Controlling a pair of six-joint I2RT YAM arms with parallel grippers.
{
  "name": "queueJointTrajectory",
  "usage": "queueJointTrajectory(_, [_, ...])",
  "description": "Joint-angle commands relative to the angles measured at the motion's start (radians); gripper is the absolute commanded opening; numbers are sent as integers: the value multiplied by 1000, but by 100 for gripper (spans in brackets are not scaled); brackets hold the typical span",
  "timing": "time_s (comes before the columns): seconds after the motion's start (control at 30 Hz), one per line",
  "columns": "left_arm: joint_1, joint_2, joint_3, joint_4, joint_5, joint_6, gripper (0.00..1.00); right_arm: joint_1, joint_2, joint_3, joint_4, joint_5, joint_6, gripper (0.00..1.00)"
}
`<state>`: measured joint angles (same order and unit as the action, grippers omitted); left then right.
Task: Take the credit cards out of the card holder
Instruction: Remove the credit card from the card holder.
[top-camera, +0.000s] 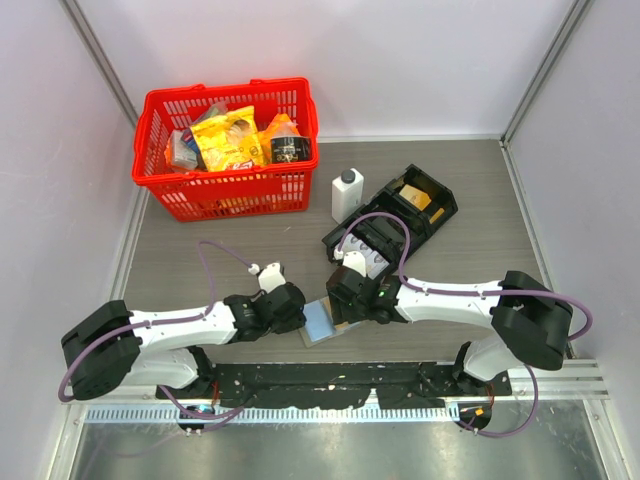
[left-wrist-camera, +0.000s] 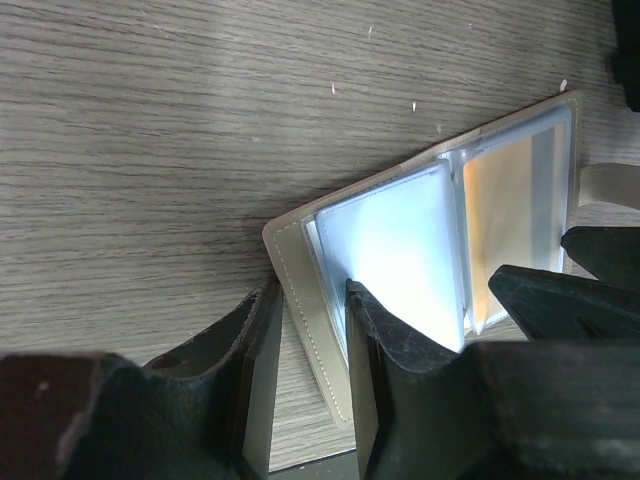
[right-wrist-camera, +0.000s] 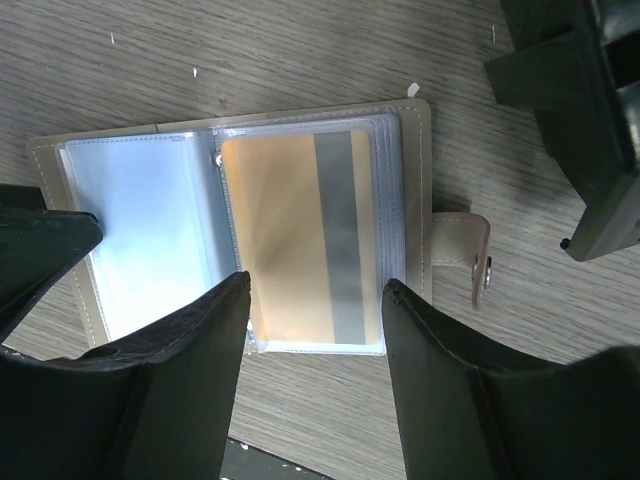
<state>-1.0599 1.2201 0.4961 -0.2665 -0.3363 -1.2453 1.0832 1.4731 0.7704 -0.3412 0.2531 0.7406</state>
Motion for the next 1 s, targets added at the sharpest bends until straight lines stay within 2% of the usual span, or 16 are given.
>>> queueJointTrajectory(0.0, [-3, 9, 21, 29, 11, 7, 34, 0, 0, 21, -16, 28, 16, 60])
queueJointTrajectory(0.27, [-3, 9, 16, 30, 11, 7, 34, 0, 3, 17, 10, -11, 9, 60])
queueJointTrajectory(0.97, [-3, -2, 12, 35, 14, 3, 33, -2, -166, -23, 168, -135, 22, 56])
